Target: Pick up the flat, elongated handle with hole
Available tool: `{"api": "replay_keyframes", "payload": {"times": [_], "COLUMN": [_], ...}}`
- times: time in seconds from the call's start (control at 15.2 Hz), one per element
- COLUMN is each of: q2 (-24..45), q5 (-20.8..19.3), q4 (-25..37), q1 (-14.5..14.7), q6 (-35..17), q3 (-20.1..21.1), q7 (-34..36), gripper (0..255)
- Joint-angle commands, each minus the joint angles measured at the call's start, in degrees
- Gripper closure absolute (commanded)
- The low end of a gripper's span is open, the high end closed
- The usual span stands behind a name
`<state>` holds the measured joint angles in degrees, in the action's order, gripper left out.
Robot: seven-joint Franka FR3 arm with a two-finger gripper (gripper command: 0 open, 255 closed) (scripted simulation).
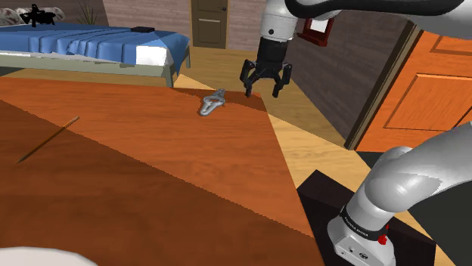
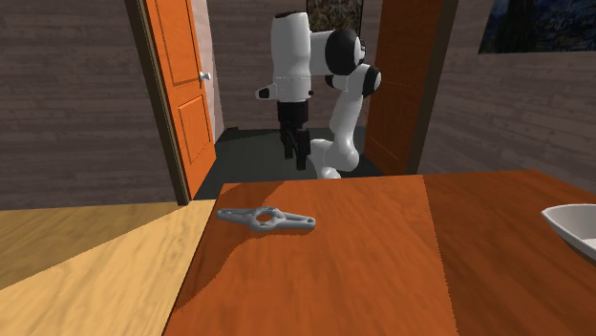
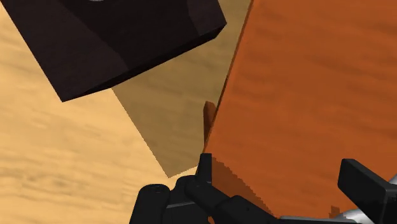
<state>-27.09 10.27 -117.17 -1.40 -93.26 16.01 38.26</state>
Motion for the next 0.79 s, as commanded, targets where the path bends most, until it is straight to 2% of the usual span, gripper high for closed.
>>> {"api": "replay_keyframes", "payload": {"times": [0.0,0.4,0.73], "q2": [4.0,18.7,32.2], "q5": [-0.7,-6.1,-13.3], "q4": [3.6,16.7,30.1], "q1": [-0.6,-1.4,0.5], "q6": [-0.5,-0.9,1.6], "q3": [2.5,9.5,12.8], "q7": [4.9,19.7,31.1], "gripper": [0,0,0]}}
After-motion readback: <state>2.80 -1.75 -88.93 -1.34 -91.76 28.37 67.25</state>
